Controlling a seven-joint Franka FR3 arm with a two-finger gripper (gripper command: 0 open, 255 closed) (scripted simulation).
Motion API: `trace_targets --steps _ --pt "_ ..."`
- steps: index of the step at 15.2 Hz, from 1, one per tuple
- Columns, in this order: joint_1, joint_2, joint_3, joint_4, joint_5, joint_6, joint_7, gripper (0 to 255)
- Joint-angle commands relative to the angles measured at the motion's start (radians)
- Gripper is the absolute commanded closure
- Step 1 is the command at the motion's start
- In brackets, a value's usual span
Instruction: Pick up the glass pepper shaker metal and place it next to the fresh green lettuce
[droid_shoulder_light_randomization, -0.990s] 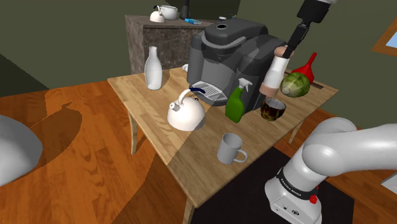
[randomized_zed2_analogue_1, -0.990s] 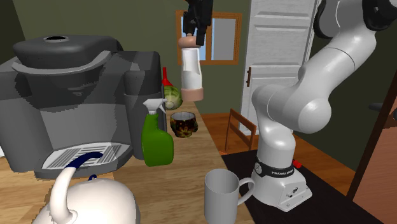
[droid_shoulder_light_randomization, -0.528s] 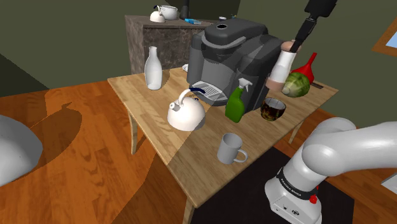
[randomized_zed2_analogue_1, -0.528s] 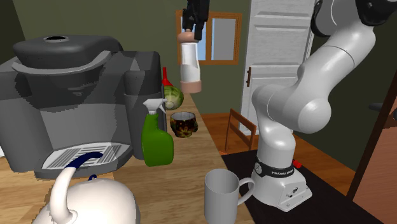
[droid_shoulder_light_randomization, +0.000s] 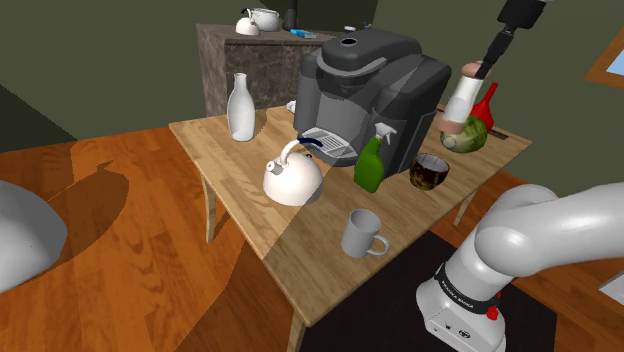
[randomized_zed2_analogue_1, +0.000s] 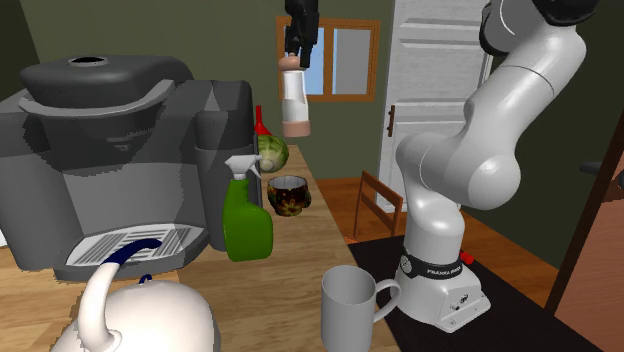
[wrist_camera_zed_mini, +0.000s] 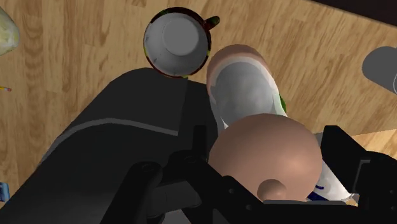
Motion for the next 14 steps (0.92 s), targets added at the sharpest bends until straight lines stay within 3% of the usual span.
trace_targets --steps 1,8,14 --pt "0.004 0.031 -0.057 0.03 -0.021 0.012 -0.054 255" --pt "0.053 0.185 -0.269 0.197 -0.041 0.04 -0.242 255" --pt "0.151 0.386 -0.542 0.392 0.032 0.06 -0.442 255"
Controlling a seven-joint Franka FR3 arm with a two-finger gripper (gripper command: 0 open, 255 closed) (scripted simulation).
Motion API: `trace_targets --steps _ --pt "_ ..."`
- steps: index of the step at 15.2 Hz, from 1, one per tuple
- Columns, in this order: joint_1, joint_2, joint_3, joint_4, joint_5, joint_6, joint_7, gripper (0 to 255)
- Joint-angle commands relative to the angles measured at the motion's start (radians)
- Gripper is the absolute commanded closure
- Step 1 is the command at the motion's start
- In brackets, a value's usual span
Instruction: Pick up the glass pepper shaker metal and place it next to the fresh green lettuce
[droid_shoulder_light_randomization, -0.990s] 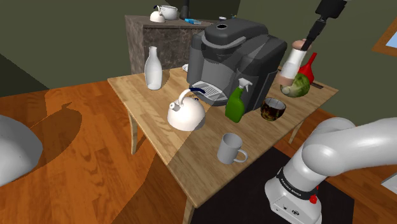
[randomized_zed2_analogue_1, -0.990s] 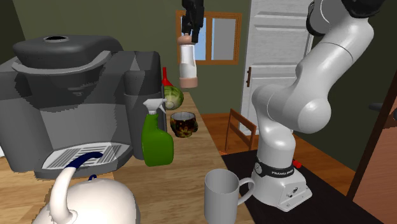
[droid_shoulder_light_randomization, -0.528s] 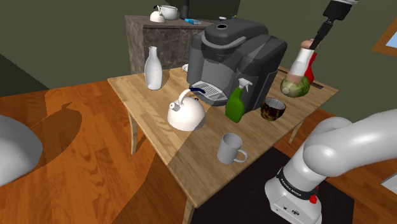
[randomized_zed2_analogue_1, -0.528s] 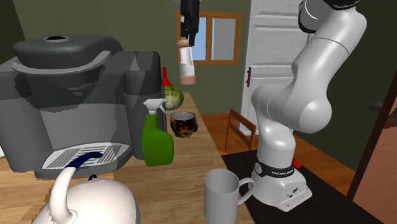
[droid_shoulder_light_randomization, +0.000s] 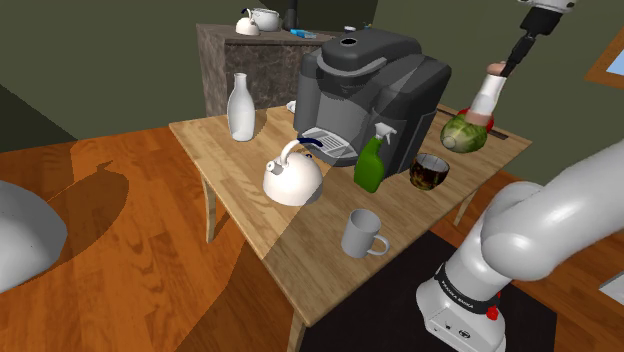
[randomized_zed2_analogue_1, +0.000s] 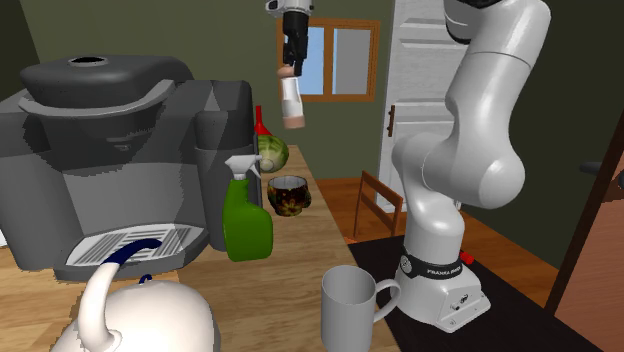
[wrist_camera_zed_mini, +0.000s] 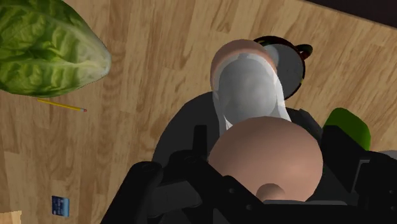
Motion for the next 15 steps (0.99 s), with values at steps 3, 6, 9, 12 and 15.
trace_targets --steps 3,6,9,12,15 --pt "0.126 0.217 -0.316 0.152 0.155 0.01 -0.195 255" --pt "-0.184 0.662 -0.419 0.319 0.594 -0.071 -0.521 255" --pt "-0.529 0.813 -0.233 0.525 0.728 -0.154 -0.586 255" --pt "-0.903 1.02 -0.09 0.913 0.919 -0.306 -0.585 255" --pt "-0.797 0.974 -0.122 0.753 0.863 -0.22 -0.612 255"
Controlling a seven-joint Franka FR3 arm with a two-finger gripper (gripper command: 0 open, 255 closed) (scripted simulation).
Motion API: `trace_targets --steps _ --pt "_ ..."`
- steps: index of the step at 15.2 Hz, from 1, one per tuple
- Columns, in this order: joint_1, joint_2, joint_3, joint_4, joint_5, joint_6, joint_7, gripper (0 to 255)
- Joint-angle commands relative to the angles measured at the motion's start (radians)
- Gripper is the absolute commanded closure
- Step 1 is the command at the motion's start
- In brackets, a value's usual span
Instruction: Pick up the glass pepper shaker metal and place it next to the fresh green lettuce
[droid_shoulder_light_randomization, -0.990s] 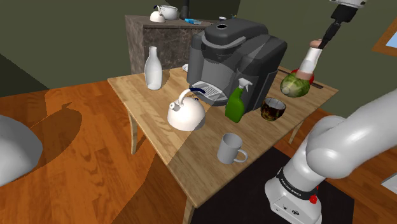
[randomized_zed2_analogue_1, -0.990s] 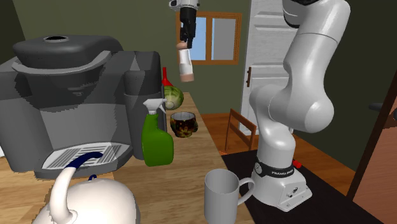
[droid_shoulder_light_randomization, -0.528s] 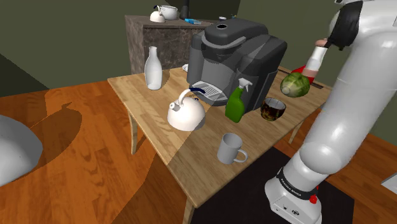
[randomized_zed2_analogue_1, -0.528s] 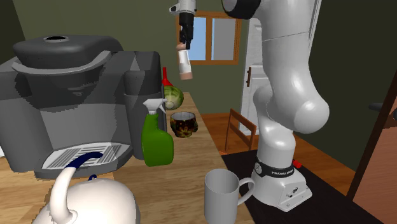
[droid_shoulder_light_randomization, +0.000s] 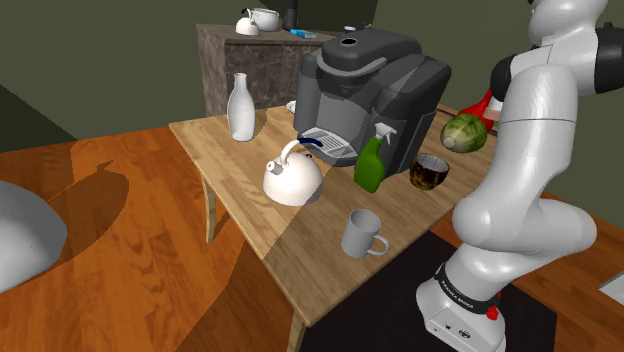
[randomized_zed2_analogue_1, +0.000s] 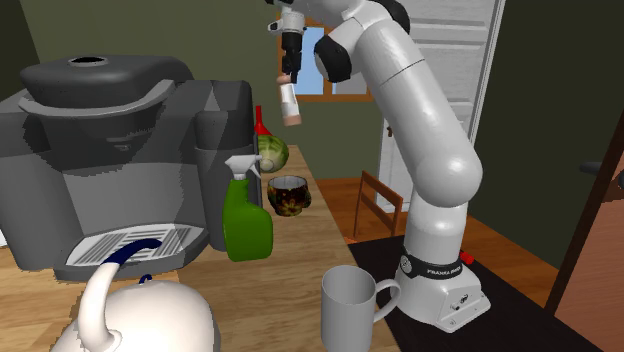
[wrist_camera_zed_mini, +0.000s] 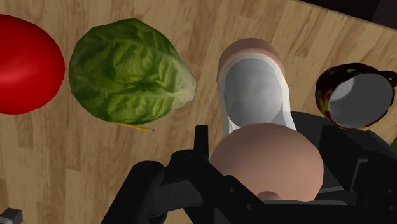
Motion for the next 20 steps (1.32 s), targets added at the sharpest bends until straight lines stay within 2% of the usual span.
trace_targets --steps 1,5,9,20 --pt "0.05 -0.018 -0.018 -0.078 -0.021 0.046 -0.015 255" --pt "0.137 -0.05 -0.047 -0.213 -0.057 0.13 -0.033 255" --pt "0.202 -0.072 -0.068 -0.32 -0.081 0.203 -0.045 255" --pt "0.314 -0.101 -0.097 -0.541 -0.107 0.374 -0.072 255"
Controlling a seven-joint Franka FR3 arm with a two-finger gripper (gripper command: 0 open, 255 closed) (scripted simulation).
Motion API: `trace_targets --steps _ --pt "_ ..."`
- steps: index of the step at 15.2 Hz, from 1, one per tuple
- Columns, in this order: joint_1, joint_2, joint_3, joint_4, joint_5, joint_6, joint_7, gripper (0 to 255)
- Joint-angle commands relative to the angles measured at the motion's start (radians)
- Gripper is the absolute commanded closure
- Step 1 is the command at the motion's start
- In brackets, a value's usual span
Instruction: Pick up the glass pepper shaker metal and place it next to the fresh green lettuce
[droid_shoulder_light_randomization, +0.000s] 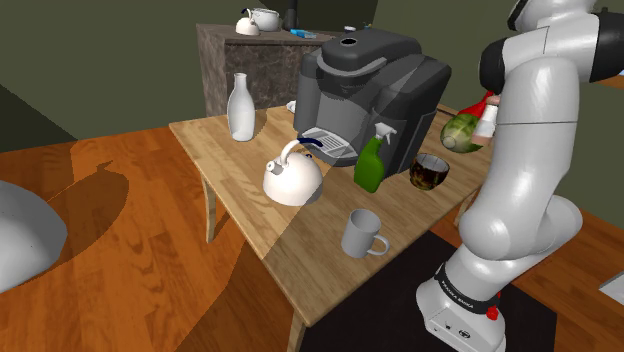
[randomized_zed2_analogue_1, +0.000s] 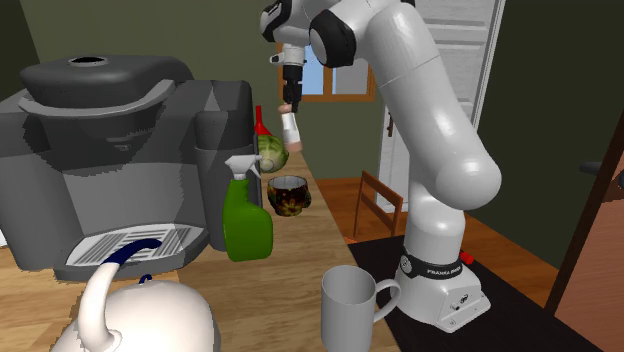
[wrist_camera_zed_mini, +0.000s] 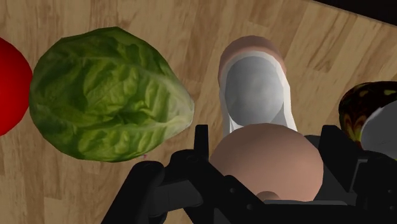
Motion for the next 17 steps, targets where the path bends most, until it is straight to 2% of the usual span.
trace_targets --steps 1,9,17 --pt "0.016 -0.002 -0.003 -0.036 -0.001 0.031 -0.004 255" --pt "0.055 0.001 -0.004 -0.152 0.007 0.135 -0.026 255" --pt "0.071 0.02 0.01 -0.245 0.031 0.229 -0.052 255"
